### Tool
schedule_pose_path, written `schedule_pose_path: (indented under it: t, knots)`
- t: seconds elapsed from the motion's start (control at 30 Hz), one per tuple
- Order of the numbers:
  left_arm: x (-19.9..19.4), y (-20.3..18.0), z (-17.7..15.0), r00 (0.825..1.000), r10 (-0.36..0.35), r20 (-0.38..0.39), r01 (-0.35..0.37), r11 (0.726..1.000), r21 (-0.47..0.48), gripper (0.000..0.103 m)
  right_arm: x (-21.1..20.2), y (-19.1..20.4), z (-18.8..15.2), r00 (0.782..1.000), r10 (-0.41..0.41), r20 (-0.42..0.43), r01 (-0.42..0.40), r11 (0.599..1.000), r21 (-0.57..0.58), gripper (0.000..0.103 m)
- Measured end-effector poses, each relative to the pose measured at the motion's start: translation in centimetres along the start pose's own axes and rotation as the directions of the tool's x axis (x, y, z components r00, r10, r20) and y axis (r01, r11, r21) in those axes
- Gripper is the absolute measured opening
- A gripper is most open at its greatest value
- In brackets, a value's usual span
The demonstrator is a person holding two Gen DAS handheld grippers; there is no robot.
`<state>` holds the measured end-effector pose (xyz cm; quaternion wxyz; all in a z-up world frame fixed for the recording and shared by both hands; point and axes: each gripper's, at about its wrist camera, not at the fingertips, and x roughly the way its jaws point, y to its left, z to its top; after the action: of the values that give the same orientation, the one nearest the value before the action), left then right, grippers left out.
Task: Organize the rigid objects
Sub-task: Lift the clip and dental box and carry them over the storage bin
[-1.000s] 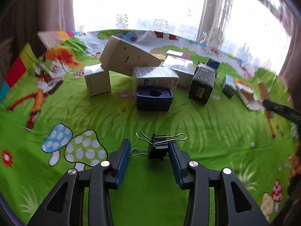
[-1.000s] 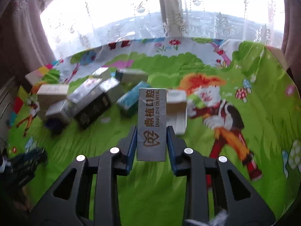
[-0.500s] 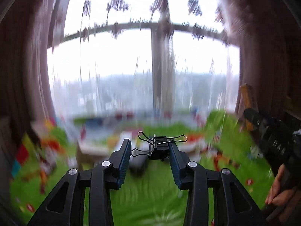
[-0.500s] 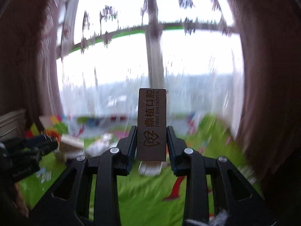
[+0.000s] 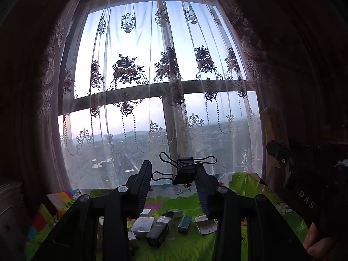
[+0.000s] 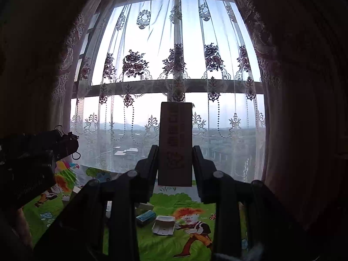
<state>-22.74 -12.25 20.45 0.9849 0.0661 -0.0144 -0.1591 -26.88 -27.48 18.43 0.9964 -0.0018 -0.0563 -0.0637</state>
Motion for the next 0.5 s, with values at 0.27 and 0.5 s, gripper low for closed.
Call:
schedule_pose_path:
  t: [0.27, 0.5]
  knots:
    - [-2.9, 2.8, -1.4, 0.997, 0.042, -0.069, -0.043, 0.999, -0.010, 0.041, -0.9, 3.2, -0.3, 0.985, 0.165, -0.043, -0.165, 0.986, 0.005, 0.035]
    - [-6.2, 8.4, -3.9, 0.969, 0.180, -0.168, -0.192, 0.980, -0.056, 0.041, -0.9, 9.6, -1.5, 0.901, 0.413, -0.136, -0.414, 0.910, 0.020, 0.035]
